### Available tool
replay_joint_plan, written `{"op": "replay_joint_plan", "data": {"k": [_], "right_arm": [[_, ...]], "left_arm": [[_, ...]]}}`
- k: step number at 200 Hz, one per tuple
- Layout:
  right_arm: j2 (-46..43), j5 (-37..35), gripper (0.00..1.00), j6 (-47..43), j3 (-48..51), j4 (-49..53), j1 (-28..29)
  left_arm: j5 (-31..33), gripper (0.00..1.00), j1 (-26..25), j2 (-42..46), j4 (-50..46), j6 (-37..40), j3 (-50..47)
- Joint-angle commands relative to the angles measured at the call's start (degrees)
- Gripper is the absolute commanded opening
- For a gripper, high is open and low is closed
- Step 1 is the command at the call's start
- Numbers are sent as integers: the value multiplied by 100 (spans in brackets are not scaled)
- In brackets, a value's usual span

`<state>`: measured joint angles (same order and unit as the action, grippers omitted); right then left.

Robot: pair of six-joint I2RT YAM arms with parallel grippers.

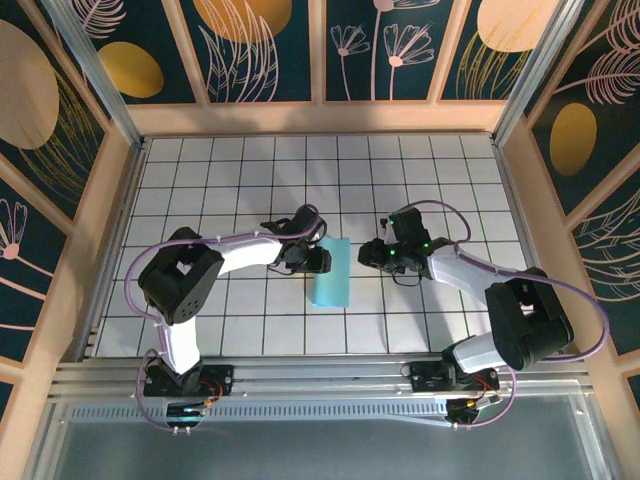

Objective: Fold a paper plane with a square sheet of paper (fold left side to right side)
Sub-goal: Hold the square sheet of paper at the center of the table.

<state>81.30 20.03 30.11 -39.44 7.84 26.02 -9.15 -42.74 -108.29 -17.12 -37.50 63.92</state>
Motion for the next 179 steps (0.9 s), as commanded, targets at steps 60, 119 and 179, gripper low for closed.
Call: {"op": "replay_joint_plan", "data": {"k": [60, 119, 179], "right_arm": [[-27, 88, 39, -31, -29, -96, -26], [12, 262, 38, 25, 27, -219, -18], [463, 1089, 15, 392, 121, -975, 207]], "left_arm": [[1, 49, -156, -711, 260, 162, -106], [18, 49, -155, -718, 236, 96, -107], [53, 49, -156, -686, 183, 38, -117]]}}
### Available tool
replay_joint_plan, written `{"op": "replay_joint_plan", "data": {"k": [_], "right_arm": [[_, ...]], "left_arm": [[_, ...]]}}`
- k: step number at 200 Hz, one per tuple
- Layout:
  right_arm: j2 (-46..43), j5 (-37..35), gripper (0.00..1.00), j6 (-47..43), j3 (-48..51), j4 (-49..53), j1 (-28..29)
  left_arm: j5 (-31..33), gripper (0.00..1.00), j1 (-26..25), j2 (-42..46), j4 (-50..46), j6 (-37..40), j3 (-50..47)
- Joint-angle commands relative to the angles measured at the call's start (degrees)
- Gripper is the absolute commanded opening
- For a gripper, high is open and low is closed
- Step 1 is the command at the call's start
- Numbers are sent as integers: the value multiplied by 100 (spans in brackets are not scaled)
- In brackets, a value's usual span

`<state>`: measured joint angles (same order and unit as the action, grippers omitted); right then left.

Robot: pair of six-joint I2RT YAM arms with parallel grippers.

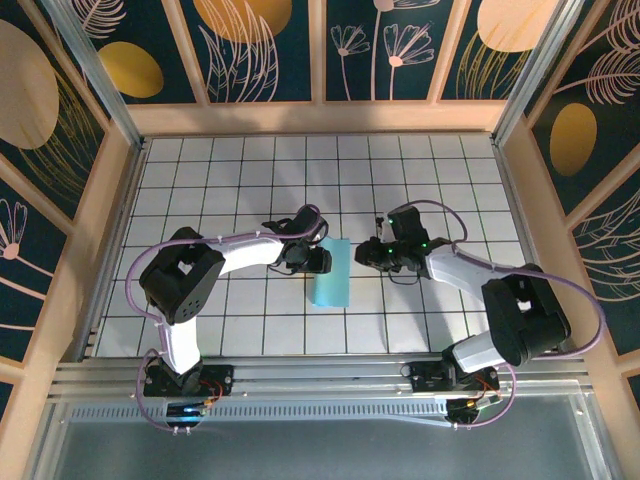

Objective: Fold a paper plane with a square sheet of paper (fold left side to right side)
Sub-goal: Hold the square sheet of paper at the center of the table, then first fold the square sheet of paper in half at the center of the table.

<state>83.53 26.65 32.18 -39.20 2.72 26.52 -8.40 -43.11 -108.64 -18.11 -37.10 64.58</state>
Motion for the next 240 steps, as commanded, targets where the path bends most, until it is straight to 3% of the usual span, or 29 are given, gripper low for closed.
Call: {"op": "replay_joint_plan", "data": {"k": [1, 36, 139, 206, 240], "right_arm": [[255, 428, 15, 192, 97, -478, 163], [687, 491, 4, 280, -97, -666, 426], [1434, -141, 2, 9, -334, -12, 673], [1632, -370, 1, -177, -204, 326, 679], [1662, -386, 1, -186, -193, 318, 679]], "left_arm": [[-21, 49, -118, -655, 277, 0, -182], [-23, 49, -118, -656, 265, 1, -173], [125, 49, -118, -525, 284, -20, -190], [617, 62, -88, 385, 115, 4, -160], [477, 64, -24, 1156, 539, -167, -532]]}}
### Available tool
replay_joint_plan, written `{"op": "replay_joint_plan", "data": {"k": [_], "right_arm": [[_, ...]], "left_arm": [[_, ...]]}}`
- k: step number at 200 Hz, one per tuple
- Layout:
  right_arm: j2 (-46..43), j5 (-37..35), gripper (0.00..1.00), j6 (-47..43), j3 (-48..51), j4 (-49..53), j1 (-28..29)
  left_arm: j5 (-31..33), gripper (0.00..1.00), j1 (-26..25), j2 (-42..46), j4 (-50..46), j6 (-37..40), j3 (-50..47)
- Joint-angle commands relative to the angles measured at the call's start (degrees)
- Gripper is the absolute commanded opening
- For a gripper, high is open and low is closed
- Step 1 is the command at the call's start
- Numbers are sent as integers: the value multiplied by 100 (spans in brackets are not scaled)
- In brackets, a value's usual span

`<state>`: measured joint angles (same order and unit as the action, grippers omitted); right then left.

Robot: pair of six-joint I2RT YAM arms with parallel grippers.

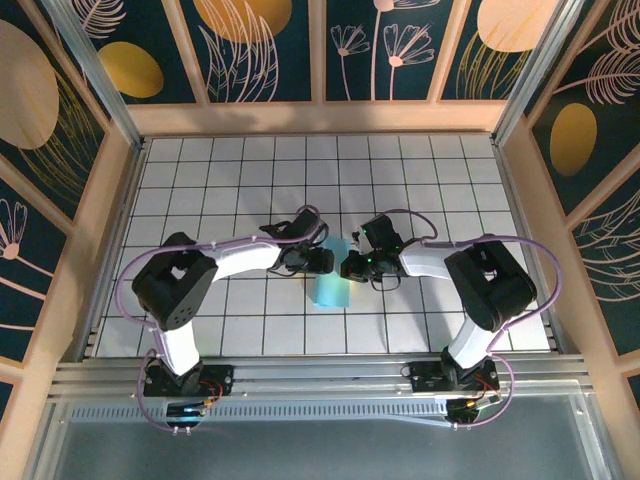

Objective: Fold a paper plane with a square sheet of paper (fold left side to right side)
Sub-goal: First fold the square sheet of paper in half at the center of the table.

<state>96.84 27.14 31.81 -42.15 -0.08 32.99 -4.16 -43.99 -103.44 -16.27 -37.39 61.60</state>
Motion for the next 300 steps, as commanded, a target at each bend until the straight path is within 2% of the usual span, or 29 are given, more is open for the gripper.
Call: {"op": "replay_joint_plan", "data": {"k": [1, 22, 59, 89, 136, 213, 256, 300], "right_arm": [[338, -436, 1, -149, 106, 597, 32], [363, -445, 1, -149, 106, 573, 32], [390, -450, 0, -116, 141, 515, 32], [396, -454, 0, -105, 137, 483, 45], [412, -465, 0, -129, 146, 529, 43], [507, -604, 0, -228, 129, 705, 41], [564, -663, 0, -254, 155, 737, 41], [571, -691, 0, -284, 137, 773, 41]], "left_arm": [[41, 64, 65, 669, 372, -147, -245], [-152, 61, 83, 1063, 789, -260, -499], [-1353, 28, 83, 980, 1732, -514, -828], [-1649, 14, 83, 615, 1937, -503, -935], [-1350, 9, 83, 111, 1750, -354, -1003], [-1196, 6, 241, -5, 2005, -428, -1401], [-1127, 4, 464, 197, 2059, -415, -1819], [-1070, 3, 693, 809, 1980, -316, -2134]]}}
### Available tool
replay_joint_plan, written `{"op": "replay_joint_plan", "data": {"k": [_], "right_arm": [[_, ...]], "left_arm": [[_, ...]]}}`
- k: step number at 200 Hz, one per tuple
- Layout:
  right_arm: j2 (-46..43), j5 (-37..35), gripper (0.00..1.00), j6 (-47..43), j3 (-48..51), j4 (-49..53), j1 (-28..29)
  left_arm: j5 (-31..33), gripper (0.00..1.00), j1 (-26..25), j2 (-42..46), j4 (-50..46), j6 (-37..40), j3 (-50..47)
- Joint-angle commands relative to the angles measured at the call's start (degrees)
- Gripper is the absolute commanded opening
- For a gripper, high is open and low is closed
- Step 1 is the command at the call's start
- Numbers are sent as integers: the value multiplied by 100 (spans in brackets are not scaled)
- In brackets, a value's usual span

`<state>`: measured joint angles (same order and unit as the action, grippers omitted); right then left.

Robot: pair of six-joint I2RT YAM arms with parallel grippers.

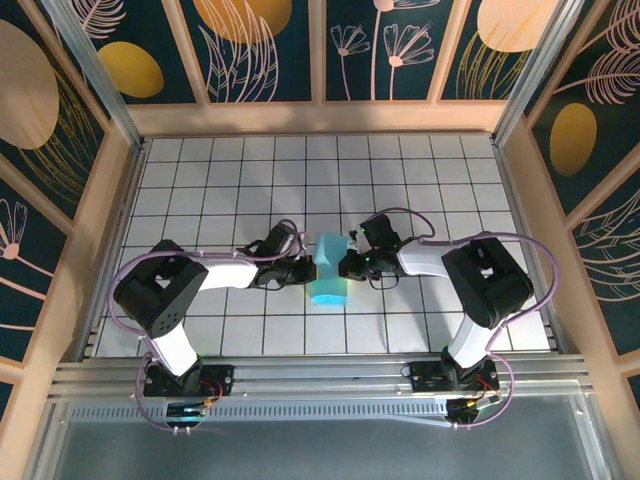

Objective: Fold a paper plane with a square sheet of paper (fold left side to right side)
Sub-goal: First fold the square sheet of paper in half at the center of the table, then hold the square sheet of paper at the center of the table.

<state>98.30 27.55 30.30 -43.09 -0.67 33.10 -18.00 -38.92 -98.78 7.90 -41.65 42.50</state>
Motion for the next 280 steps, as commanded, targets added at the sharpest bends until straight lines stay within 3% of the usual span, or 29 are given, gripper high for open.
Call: {"op": "replay_joint_plan", "data": {"k": [1, 49, 73, 110, 220, 280], "right_arm": [[421, -733, 0, -136, 227, 836, 30], [412, -705, 0, -143, 195, 835, 34], [414, -734, 0, -156, 152, 890, 30], [402, -725, 0, -156, 155, 884, 34], [398, -638, 0, -183, 107, 841, 33], [68, 39, 0, 34, 80, 202, -6]], "left_arm": [[314, 3, 189, 356, -442, 112, -224], [70, 0, 64, 915, 163, 138, -141], [-90, 0, -202, 483, -52, 337, 392], [165, 0, -424, -272, -207, 224, 810], [306, 0, -431, -589, -535, 202, 721], [312, 0, -433, -738, -570, 192, 690]]}}
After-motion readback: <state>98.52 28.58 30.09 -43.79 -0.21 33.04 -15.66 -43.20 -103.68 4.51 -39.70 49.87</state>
